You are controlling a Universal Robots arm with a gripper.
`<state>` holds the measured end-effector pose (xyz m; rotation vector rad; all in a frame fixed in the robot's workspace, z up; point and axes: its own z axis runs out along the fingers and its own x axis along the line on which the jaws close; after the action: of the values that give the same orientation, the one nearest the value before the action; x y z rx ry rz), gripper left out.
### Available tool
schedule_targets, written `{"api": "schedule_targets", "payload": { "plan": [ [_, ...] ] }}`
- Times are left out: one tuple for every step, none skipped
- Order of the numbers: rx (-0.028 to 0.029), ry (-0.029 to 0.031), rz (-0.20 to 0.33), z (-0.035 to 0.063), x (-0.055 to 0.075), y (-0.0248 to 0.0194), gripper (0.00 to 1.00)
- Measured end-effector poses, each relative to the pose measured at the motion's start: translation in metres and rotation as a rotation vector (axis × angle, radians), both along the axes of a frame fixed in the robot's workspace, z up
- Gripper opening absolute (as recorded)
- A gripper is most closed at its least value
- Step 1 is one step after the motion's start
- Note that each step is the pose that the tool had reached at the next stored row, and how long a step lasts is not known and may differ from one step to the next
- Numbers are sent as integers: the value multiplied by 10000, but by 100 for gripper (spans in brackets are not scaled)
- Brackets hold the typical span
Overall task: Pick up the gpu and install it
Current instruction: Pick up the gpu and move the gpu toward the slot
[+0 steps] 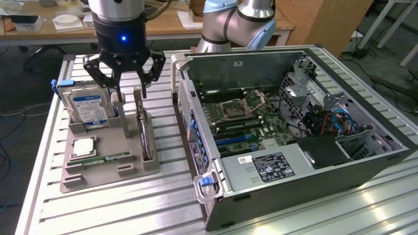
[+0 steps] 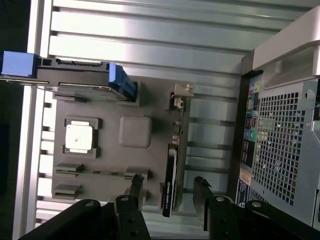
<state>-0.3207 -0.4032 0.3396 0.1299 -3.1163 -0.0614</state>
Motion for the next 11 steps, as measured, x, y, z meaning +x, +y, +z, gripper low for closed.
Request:
{"api": "schedule_targets", "payload": {
  "plan": [
    [0, 0, -2, -18, -1, -8, 53],
    [0, 1, -3, -36, -1, -17, 53],
    [0, 0, -3, -54, -1, -24, 53],
    [-1, 1, -3, -71, -1, -33, 53],
    [-1, 1, -4, -88, -1, -43, 53],
    [0, 0, -3, -107, 0, -49, 53],
    [-1, 1, -5, -120, 1, -49, 53],
    [-1, 1, -5, -132, 3, -49, 53],
    [-1, 2, -3, -143, 6, -49, 53],
    [-1, 0, -3, -155, 9, -49, 53],
    [-1, 1, -3, -171, 11, -50, 53]
  ]
}}
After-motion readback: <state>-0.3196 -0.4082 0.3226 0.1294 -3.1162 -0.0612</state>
